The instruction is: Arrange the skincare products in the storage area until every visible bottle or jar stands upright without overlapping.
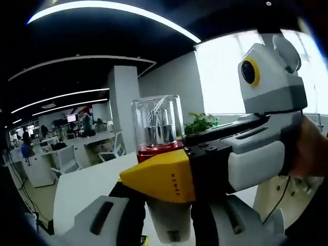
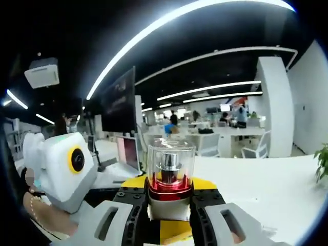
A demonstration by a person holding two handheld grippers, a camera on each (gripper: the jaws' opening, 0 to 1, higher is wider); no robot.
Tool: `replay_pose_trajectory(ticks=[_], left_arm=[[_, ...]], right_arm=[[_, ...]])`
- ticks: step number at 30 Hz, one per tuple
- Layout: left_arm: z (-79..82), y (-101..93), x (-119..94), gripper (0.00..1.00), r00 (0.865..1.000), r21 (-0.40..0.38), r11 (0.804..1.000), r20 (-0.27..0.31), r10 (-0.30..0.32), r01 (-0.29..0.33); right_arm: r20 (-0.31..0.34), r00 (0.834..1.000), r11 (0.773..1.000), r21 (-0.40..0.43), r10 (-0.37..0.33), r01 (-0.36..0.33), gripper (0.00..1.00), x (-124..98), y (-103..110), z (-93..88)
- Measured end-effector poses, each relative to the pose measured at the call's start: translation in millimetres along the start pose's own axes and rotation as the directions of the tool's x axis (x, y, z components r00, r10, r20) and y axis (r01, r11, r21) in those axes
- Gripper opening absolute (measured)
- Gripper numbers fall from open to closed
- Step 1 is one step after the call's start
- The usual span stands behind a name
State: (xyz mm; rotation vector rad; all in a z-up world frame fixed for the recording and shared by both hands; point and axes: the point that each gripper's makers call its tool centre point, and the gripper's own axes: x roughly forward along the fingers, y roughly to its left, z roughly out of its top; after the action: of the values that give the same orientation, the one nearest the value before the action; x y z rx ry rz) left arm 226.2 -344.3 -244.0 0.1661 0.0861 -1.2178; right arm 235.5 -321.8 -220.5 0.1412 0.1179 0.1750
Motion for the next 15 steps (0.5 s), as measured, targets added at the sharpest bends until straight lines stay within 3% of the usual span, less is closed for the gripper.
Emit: replay_pose_trajectory(ticks=[3, 6, 8, 11, 15], left_arm=[[-6.5, -6.2, 0.4, 0.3, 0.999, -0.066, 0.996, -0.005, -0.054, 0.054], [-10.7, -15.0, -0.9, 0.29, 0.989, -0.166, 0.975, 0.015, -0.146, 0.146], [-16.7, -20.7, -3.5, 0.29, 0.981, -0.172, 0.966, 0.01, -0.192, 0.191], [-21.1, -28.2, -6.9, 0.29, 0.969, -0.172, 0.955, 0.003, -0.246, 0.243], [-18.6, -38.4, -14.5, 0.29, 0.921, -0.231, 0.892, 0.062, -0.385, 0.388]], right_arm=[[-0.033, 0.999, 1.0, 0.012, 0.007, -0.007, 0.23, 0.2, -1.8, -7.3], [-0.05, 0.997, 0.998, 0.008, 0.06, -0.059, 0.22, -5.2, 4.2, -11.9], [-0.095, 0.986, 0.991, 0.019, 0.135, -0.134, 0.22, -12.6, 11.7, -17.4], [-0.115, 0.976, 0.983, 0.016, 0.184, -0.184, 0.23, -18.1, 16.1, -20.8], [-0.112, 0.953, 0.959, 0.028, 0.283, -0.281, 0.24, -28.0, 21.8, -19.3]])
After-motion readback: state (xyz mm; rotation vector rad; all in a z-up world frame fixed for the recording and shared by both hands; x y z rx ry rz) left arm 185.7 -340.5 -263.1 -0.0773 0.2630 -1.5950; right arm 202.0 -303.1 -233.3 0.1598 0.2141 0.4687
